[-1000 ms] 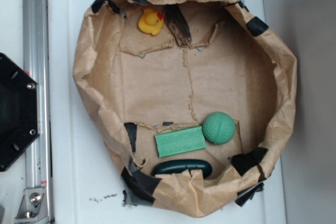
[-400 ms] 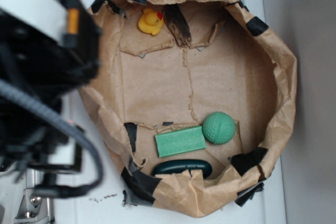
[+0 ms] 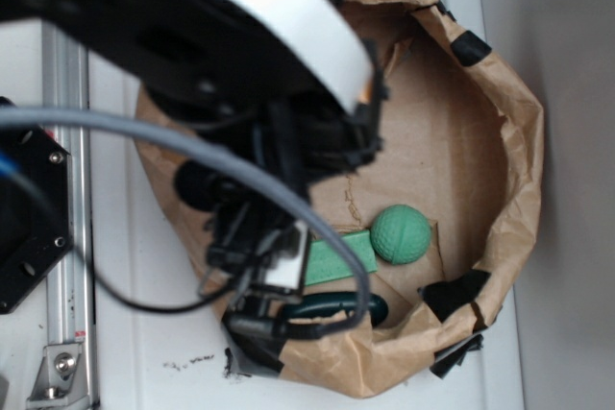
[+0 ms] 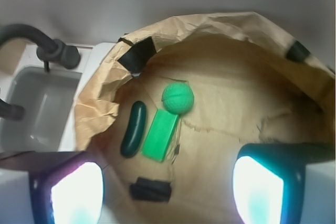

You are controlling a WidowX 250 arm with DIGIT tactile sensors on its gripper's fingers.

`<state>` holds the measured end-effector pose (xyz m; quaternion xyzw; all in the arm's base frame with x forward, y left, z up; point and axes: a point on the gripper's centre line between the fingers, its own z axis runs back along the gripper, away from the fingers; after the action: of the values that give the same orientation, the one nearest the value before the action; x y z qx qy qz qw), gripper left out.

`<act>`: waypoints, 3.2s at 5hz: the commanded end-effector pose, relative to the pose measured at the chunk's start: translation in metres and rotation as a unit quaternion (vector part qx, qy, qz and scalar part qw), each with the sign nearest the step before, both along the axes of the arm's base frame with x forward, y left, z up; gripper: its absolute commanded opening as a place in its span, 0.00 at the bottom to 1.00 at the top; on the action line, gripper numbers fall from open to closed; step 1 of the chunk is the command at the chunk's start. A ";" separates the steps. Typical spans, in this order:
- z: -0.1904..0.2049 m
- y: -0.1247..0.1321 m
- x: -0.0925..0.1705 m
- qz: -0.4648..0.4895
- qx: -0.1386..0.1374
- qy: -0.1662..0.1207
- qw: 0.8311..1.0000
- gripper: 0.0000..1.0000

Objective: Grab the plastic pickle.

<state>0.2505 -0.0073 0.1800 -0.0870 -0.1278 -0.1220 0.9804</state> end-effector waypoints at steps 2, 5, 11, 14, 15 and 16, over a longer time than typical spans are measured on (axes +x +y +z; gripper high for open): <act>-0.054 0.002 0.035 -0.200 0.097 -0.010 0.975 1.00; -0.094 -0.048 0.023 -0.212 0.057 0.041 0.975 1.00; -0.083 -0.044 0.005 -0.019 0.181 0.064 0.981 1.00; -0.087 -0.070 0.020 -0.080 0.055 -0.022 0.995 1.00; -0.081 -0.082 0.030 -0.106 0.023 -0.045 0.993 1.00; -0.087 -0.093 0.036 -0.172 0.019 -0.045 0.984 1.00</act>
<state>0.2814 -0.0866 0.0766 -0.0851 -0.1287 -0.2745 0.9491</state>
